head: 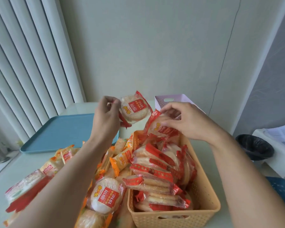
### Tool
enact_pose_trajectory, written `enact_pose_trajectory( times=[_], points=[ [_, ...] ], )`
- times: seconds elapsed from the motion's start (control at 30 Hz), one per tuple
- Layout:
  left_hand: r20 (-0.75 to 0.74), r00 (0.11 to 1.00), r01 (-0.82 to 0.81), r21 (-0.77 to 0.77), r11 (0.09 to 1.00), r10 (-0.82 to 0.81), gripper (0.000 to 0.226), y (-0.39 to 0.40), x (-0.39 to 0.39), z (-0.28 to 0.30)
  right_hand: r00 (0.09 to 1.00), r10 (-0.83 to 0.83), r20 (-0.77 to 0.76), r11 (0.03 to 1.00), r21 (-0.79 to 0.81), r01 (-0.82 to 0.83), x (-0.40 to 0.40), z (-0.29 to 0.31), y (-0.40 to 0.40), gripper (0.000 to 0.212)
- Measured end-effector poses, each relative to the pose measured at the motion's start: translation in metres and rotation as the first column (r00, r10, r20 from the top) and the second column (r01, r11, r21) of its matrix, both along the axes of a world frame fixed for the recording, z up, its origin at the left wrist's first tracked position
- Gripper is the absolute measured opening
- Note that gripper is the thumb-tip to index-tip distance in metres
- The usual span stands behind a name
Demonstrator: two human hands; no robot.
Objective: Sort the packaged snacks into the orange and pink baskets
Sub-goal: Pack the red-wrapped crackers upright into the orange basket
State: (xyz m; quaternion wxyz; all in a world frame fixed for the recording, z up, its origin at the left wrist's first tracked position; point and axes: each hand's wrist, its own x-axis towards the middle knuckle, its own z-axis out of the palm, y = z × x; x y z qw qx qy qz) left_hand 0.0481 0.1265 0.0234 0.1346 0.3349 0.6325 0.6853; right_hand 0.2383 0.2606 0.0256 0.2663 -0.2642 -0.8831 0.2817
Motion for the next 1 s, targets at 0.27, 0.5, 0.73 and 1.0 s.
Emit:
enact_pose_trajectory(
  times=[0.27, 0.5, 0.73, 1.0],
  points=[
    [0.222, 0.948, 0.194, 0.163, 0.967, -0.227, 0.006, 0.011, 0.008, -0.023, 0.919, -0.307, -0.249, 0.944, -0.202, 0.261, 0.006, 0.006, 0.021, 0.006],
    [-0.587, 0.805, 0.062, -0.063, 0.996, -0.087, 0.015, 0.009, -0.001, -0.005, 0.831, -0.406, -0.379, 0.914, -0.153, 0.377, 0.018, 0.013, 0.031, 0.017],
    [-0.825, 0.426, 0.075, -0.378, 0.923, -0.373, 0.045, 0.033, 0.008, -0.009, 0.972, -0.218, 0.089, 0.949, -0.215, 0.233, 0.014, 0.001, 0.023, 0.028],
    [-0.673, 0.663, 0.186, -0.277, 0.943, -0.328, 0.016, 0.057, 0.020, -0.019, 0.941, -0.261, 0.217, 0.942, -0.155, 0.297, 0.016, -0.002, 0.029, 0.019]
  ],
)
